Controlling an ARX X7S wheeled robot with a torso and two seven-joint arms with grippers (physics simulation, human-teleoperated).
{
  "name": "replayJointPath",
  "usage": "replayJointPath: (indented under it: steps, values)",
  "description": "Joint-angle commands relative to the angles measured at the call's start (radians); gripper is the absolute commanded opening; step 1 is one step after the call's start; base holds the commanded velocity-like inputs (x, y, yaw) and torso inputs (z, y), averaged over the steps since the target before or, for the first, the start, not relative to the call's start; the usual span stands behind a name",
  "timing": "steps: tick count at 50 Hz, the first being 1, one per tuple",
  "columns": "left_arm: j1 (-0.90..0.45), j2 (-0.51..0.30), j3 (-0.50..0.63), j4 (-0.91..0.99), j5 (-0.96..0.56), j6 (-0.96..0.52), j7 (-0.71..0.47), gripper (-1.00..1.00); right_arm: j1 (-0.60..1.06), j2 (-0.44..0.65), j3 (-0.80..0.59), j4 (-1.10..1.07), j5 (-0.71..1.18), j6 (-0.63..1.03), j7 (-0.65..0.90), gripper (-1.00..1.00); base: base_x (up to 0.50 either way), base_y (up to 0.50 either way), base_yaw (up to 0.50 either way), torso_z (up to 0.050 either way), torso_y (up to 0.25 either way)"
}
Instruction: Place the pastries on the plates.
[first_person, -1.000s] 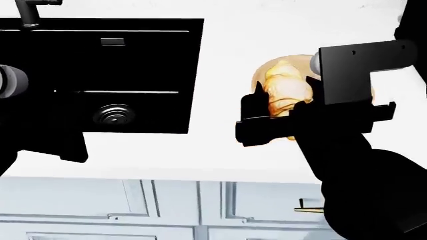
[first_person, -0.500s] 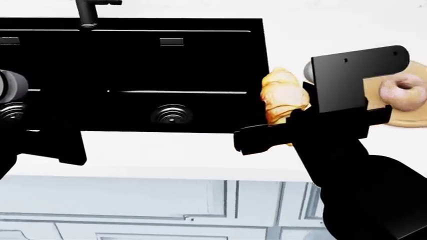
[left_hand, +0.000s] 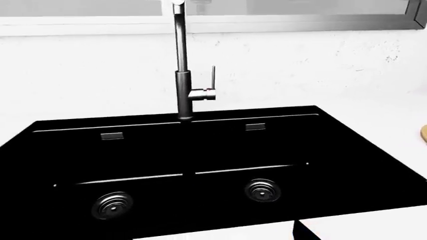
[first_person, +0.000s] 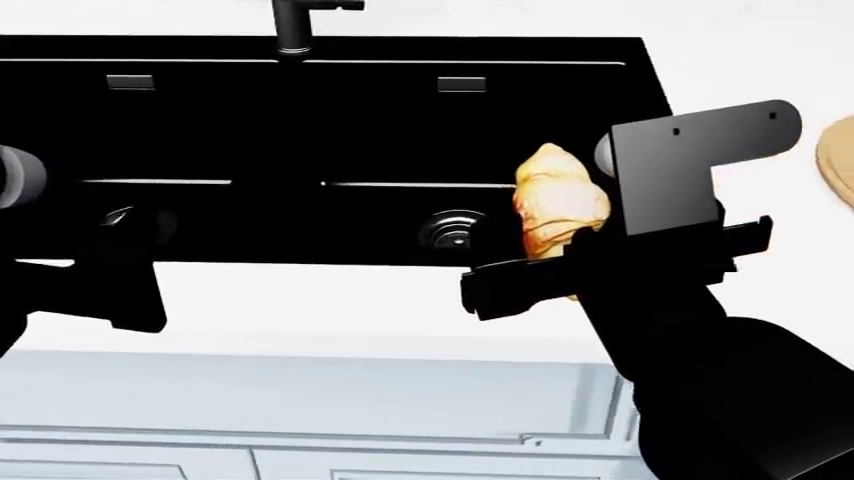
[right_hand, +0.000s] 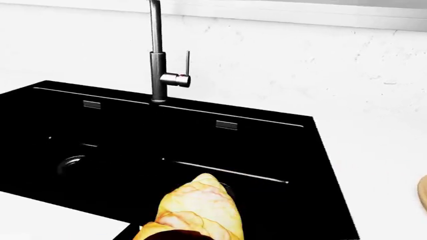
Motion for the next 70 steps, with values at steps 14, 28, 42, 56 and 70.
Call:
replayJointPath:
  steps: [14, 28, 42, 56, 70]
  values:
    - [0.034, -0.013, 0.003, 0.003, 0.016, 0.021, 0.011, 1.00, -0.011, -0.004, -0.022, 0.004, -0.014, -0.013, -0.007, -1.00, 0.00, 0.50, 0.00, 0.000, 0.000]
    - [0.040, -0.022, -0.002, -0.001, 0.026, 0.035, 0.016, 1.00, 0.013, -0.004, -0.050, 0.039, -0.028, -0.033, -0.028, -1.00, 0.04, 0.50, 0.00, 0.000, 0.000]
    - [0.021, -0.027, 0.002, -0.008, 0.024, 0.032, 0.016, 1.00, 0.003, -0.002, -0.044, 0.034, -0.023, -0.040, -0.023, -1.00, 0.04, 0.50, 0.00, 0.000, 0.000]
    - [0.029, -0.031, 0.005, -0.012, 0.039, 0.044, 0.027, 1.00, 0.005, -0.002, -0.053, 0.042, -0.021, -0.045, -0.026, -1.00, 0.04, 0.50, 0.00, 0.000, 0.000]
    - [0.043, -0.044, 0.000, -0.007, 0.037, 0.051, 0.027, 1.00, 0.005, 0.002, -0.060, 0.042, -0.022, -0.052, -0.026, -1.00, 0.07, 0.50, 0.00, 0.000, 0.000]
